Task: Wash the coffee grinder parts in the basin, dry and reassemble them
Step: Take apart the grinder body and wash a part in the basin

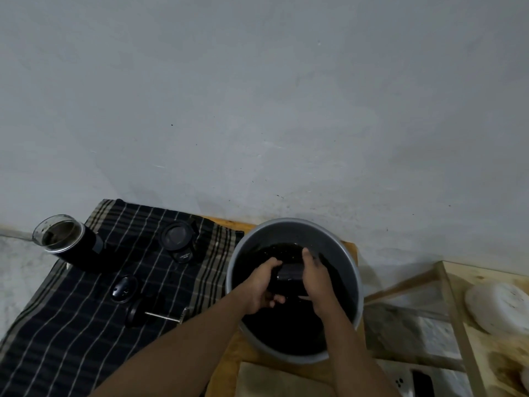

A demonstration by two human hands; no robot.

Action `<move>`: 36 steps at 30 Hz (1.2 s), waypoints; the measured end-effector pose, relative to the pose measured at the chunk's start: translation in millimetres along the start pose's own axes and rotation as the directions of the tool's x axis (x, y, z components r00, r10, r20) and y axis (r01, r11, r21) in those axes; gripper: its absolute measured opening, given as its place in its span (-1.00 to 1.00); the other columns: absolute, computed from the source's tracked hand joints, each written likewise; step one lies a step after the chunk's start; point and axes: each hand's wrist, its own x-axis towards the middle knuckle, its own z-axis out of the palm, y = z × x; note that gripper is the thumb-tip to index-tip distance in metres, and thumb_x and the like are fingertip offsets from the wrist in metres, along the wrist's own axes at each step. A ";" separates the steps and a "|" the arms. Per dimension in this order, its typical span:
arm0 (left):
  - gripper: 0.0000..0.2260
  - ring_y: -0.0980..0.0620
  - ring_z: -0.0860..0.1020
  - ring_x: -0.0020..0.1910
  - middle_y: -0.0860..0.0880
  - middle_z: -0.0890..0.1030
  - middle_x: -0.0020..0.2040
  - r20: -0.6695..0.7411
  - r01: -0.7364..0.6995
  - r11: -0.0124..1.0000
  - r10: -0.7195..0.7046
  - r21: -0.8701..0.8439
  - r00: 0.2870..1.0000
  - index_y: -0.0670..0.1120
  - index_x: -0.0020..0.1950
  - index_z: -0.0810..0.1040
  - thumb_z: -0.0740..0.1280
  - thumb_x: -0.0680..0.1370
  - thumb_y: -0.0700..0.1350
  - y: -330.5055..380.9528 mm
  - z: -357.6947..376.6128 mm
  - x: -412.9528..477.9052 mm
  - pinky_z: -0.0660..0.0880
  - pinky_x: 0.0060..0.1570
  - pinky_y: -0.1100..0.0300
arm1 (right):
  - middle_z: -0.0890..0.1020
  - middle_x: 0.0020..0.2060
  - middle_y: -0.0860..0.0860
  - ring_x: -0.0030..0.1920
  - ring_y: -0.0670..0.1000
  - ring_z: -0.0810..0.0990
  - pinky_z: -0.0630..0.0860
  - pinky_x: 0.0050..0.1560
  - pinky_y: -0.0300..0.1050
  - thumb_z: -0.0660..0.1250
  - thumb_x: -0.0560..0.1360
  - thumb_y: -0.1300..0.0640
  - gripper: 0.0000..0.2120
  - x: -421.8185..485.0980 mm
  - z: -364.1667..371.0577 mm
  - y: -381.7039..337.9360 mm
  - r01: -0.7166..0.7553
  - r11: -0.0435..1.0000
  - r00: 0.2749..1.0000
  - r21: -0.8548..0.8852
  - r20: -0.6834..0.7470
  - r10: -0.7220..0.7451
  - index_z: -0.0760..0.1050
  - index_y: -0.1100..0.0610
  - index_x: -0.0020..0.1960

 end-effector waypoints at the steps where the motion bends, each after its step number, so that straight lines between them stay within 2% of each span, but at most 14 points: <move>1: -0.62 -0.02 0.56 -0.40 -0.09 0.70 -0.07 -0.073 -0.128 0.989 0.133 0.071 0.988 -0.04 0.24 0.60 0.31 0.59 0.20 1.0 2.8 -1.4 0.43 -0.45 0.19 | 0.66 0.10 0.09 0.12 0.13 0.61 0.55 0.16 0.13 0.13 0.64 -0.19 -0.62 3.3 -1.7 0.6 -0.134 0.969 0.990 0.206 0.062 0.124 0.55 0.04 0.20; 3: -0.60 0.05 0.64 -0.18 0.00 0.69 0.05 -0.178 -0.404 0.850 0.479 0.337 0.860 0.00 0.26 0.61 0.45 0.51 0.18 8.6 5.5 -5.5 0.60 -0.23 0.16 | 0.68 0.13 0.22 0.17 0.24 0.62 0.57 0.12 0.17 0.12 0.66 -0.12 -0.58 6.4 -3.7 1.8 -0.333 0.741 0.942 0.583 0.244 0.232 0.56 0.14 0.26; 5: -0.45 0.11 0.60 0.10 0.08 0.62 0.18 -0.051 -0.538 0.546 0.731 0.642 0.680 0.07 0.31 0.61 0.49 0.38 0.26 20.7 4.7 -15.2 0.58 0.11 0.17 | 0.70 0.05 0.29 0.15 0.27 0.62 0.59 0.01 0.15 0.09 0.69 -0.05 -0.56 3.1 1.0 1.8 -0.427 0.517 0.904 0.742 0.341 0.259 0.56 0.24 0.25; 7: -0.36 0.12 0.56 0.16 0.09 0.55 0.22 0.135 -0.531 0.273 0.783 0.802 0.607 0.13 0.36 0.58 0.45 0.31 0.32 33.5 3.3 -26.5 0.55 0.16 0.15 | 0.72 -0.06 0.27 0.06 0.22 0.64 0.64 -0.09 0.10 0.11 0.70 0.05 -0.63 1.6 9.5 2.0 -0.426 0.443 0.902 0.789 0.330 0.279 0.56 0.27 0.22; 9: -0.37 0.11 0.55 0.18 0.09 0.54 0.25 0.184 -0.502 0.170 0.793 0.848 0.580 0.16 0.38 0.57 0.45 0.34 0.31 42.9 2.2 -34.3 0.55 0.15 0.14 | 0.71 -0.13 0.23 -0.06 0.15 0.64 0.65 -0.12 -0.02 0.19 0.67 0.17 -0.74 -0.8 18.8 3.1 -0.390 0.508 0.919 0.768 0.291 0.267 0.57 0.28 0.19; 13: -0.39 0.07 0.57 0.22 0.06 0.59 0.27 0.042 -0.521 0.331 0.813 0.787 0.581 0.16 0.37 0.58 0.37 0.36 0.35 47.5 -2.2 -36.9 0.55 0.19 0.11 | 0.48 -0.46 0.08 -0.51 -0.02 0.37 0.30 -0.57 -0.23 0.18 0.64 0.28 -0.79 4.6 20.8 12.7 -0.320 0.852 0.938 0.414 0.012 0.346 0.55 0.20 -0.09; 15: -0.45 0.02 0.57 0.24 0.03 0.59 0.28 -0.027 -0.490 0.407 0.790 0.771 0.612 0.13 0.39 0.57 0.40 0.43 0.28 46.9 -3.7 -35.5 0.53 0.19 0.13 | 0.56 -0.38 0.07 -0.43 0.00 0.48 0.40 -0.46 -0.18 0.16 0.66 0.17 -0.76 5.2 17.5 13.8 -0.249 0.929 0.967 0.274 0.017 0.254 0.58 0.17 -0.05; 17: -0.47 -0.01 0.56 0.30 0.01 0.58 0.35 -0.053 -0.426 0.419 0.760 0.802 0.647 0.08 0.45 0.53 0.40 0.51 0.22 43.0 -4.8 -32.2 0.49 0.21 0.13 | 0.69 -0.06 0.06 -0.09 0.07 0.66 0.57 -0.19 -0.10 0.16 0.66 0.15 -0.79 4.3 13.1 13.3 -0.147 0.972 0.988 0.185 0.084 0.133 0.54 0.07 0.19; 21: -0.37 -0.07 0.48 0.40 -0.03 0.49 0.47 -0.117 -0.364 0.597 0.615 0.714 0.779 -0.03 0.57 0.33 0.37 0.58 0.21 29.9 -5.5 -16.7 0.44 0.33 0.04 | 0.64 0.19 -0.01 0.20 0.08 0.60 0.57 0.15 0.15 0.17 0.69 -0.01 -0.73 3.2 -2.3 9.8 -0.127 0.925 0.984 0.359 0.167 0.070 0.49 -0.05 0.34; 25: -0.52 -0.06 0.55 0.25 -0.08 0.57 0.34 -0.199 -0.357 0.786 0.509 0.504 0.838 -0.09 0.42 0.48 0.39 0.59 0.14 26.2 -4.4 -4.8 0.51 0.26 0.02 | 0.56 0.30 0.01 0.21 -0.02 0.55 0.51 0.24 -0.01 0.28 0.64 -0.04 -0.68 4.0 -13.6 6.1 0.143 0.989 0.984 -0.029 0.116 -0.138 0.50 -0.01 0.36; 27: -0.63 0.01 0.57 0.17 -0.02 0.61 0.24 -0.176 -0.419 0.782 0.544 0.461 0.821 -0.04 0.31 0.55 0.43 0.57 0.09 29.1 -3.0 -5.8 0.51 0.13 0.14 | 0.54 0.27 -0.01 0.15 -0.10 0.53 0.46 0.14 -0.21 0.39 0.57 -0.01 -0.65 3.1 -18.2 4.0 0.280 0.949 0.957 -0.144 0.114 -0.265 0.46 -0.01 0.33; 31: -0.56 0.08 0.59 0.18 0.09 0.61 0.12 -0.112 -0.513 0.706 0.633 0.488 0.766 -0.04 0.26 0.56 0.58 0.45 0.02 33.1 3.7 -7.1 0.47 -0.04 0.43 | 0.51 0.31 -0.18 0.28 -0.15 0.50 0.46 0.25 -0.19 0.55 0.29 -0.10 -0.21 0.1 -18.8 3.8 0.474 0.844 0.875 -0.251 0.245 -0.418 0.33 -0.06 0.46; 34: -0.22 0.12 0.54 0.22 0.09 0.56 0.20 -0.052 -0.574 0.645 0.686 0.505 0.726 -0.04 0.45 0.45 0.68 0.30 0.03 32.6 6.6 -9.3 0.46 0.18 0.31 | 0.56 0.16 -0.16 0.18 -0.11 0.57 0.55 0.14 -0.20 0.59 0.23 -0.04 -0.35 -3.0 -13.8 -0.3 0.552 0.808 0.833 -0.206 0.181 -0.522 0.44 -0.06 0.26; 36: -0.19 0.11 0.56 0.24 0.11 0.58 0.19 -0.028 -0.627 0.609 0.728 0.486 0.685 -0.04 0.46 0.47 0.70 0.27 0.00 33.0 6.4 -11.8 0.48 0.21 0.33 | 0.56 0.16 -0.10 0.15 -0.15 0.57 0.56 0.16 -0.16 0.60 0.23 0.05 -0.36 -5.5 -12.2 -3.4 0.589 0.789 0.808 -0.174 0.134 -0.573 0.44 -0.03 0.24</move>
